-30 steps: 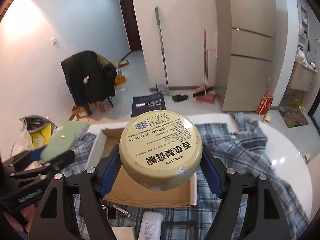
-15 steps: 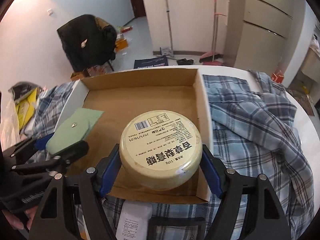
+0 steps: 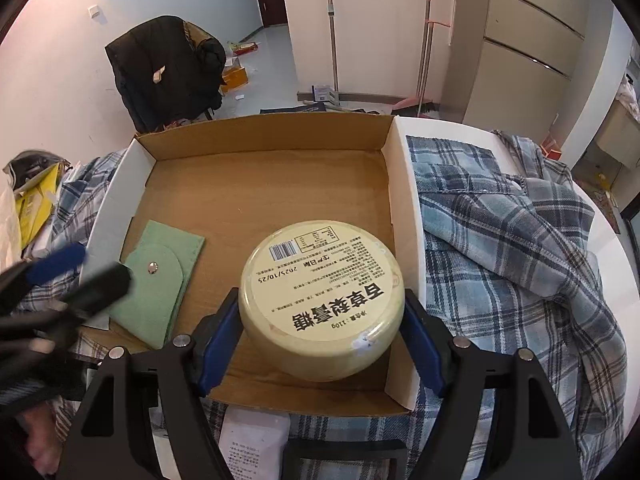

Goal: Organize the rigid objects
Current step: 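Place the green pouch in the box with the left tool while the right tool places the tin, then grasp the white USB modem with the right tool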

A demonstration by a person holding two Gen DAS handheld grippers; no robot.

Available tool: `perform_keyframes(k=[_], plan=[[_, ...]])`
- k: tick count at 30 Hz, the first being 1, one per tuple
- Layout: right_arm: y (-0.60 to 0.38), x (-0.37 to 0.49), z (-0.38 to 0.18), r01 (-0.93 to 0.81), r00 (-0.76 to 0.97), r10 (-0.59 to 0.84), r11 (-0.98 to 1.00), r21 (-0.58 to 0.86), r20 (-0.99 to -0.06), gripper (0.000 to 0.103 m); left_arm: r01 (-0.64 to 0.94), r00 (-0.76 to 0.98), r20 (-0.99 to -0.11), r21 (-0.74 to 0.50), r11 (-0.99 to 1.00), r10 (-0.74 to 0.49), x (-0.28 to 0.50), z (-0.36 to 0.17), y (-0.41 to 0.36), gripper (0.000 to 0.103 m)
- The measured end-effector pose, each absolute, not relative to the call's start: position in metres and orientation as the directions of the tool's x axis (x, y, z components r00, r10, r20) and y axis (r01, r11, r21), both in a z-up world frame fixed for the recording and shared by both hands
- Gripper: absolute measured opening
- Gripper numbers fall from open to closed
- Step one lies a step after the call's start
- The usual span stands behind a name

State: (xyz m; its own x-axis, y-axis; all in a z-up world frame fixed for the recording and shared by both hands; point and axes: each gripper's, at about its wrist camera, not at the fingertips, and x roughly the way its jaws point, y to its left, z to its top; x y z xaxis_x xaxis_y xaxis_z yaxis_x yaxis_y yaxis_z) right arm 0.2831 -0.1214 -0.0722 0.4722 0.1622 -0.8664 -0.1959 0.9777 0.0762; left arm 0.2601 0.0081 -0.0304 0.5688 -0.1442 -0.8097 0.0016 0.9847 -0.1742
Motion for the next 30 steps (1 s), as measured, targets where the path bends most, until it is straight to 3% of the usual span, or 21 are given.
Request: perform_keyframes(k=[4,8,9,10,11,13,17,23,24,25,30], plan=[[-0.115,0.283,-0.075,-0.208,0.467,0.127,0.978,0.031,-0.875,0.074,-0.006,0.633,-0.766,-0.145,0.989,-0.109,0.247,-0.002,0.013,0.082],[-0.113,0.272,-0.052,-0.225,0.497,0.151,0.973,0.042,-0.854,0.076,-0.016,0.745,-0.663,-0.127,0.992,-0.073,0.218,0.047,0.016,0.083],[-0.113,0.268,-0.042,-0.235,0.525,0.166,0.971,0.045,-0.835,0.082,-0.013,0.767,-0.636,-0.146,0.989,-0.084,0.212,0.056,0.017,0.089],[-0.113,0.263,-0.031,-0.241,0.557,0.169,0.97,0.036,-0.813,0.1,-0.004,0.794,-0.599,-0.172,0.985,-0.101,0.204,0.07,0.018,0.09],[-0.114,0.259,-0.023,-0.239,0.588,0.157,0.971,0.016,-0.794,0.102,0.001,0.811,-0.575,-0.181,0.983,-0.107,0.198,0.079,0.018,0.09],[-0.118,0.247,-0.006,-0.191,0.642,0.082,0.98,-0.055,-0.763,0.102,-0.003,0.829,-0.552,-0.17,0.985,-0.093,0.188,0.093,0.015,0.09],[-0.136,0.223,0.028,-0.175,0.701,0.081,0.983,-0.062,-0.709,0.102,0.016,0.858,-0.511,-0.083,0.996,-0.057,0.16,0.112,0.01,0.09],[-0.161,0.18,0.065,-0.135,0.761,0.126,0.99,0.035,-0.637,0.102,-0.007,0.907,-0.421,-0.029,1.0,-0.006,0.111,0.118,0.01,0.09],[-0.162,0.172,0.067,-0.138,0.765,0.142,0.989,0.055,-0.629,0.102,-0.007,0.919,-0.394,-0.034,0.999,-0.007,0.101,0.117,0.011,0.092],[-0.163,0.164,0.07,-0.141,0.768,0.158,0.987,0.077,-0.62,0.102,-0.005,0.93,-0.366,-0.038,0.999,-0.01,0.091,0.117,0.012,0.102],[-0.159,0.132,0.075,-0.168,0.788,0.226,0.974,0.153,-0.573,0.102,-0.014,0.961,-0.276,-0.084,0.996,-0.009,0.068,0.111,0.015,0.103]])
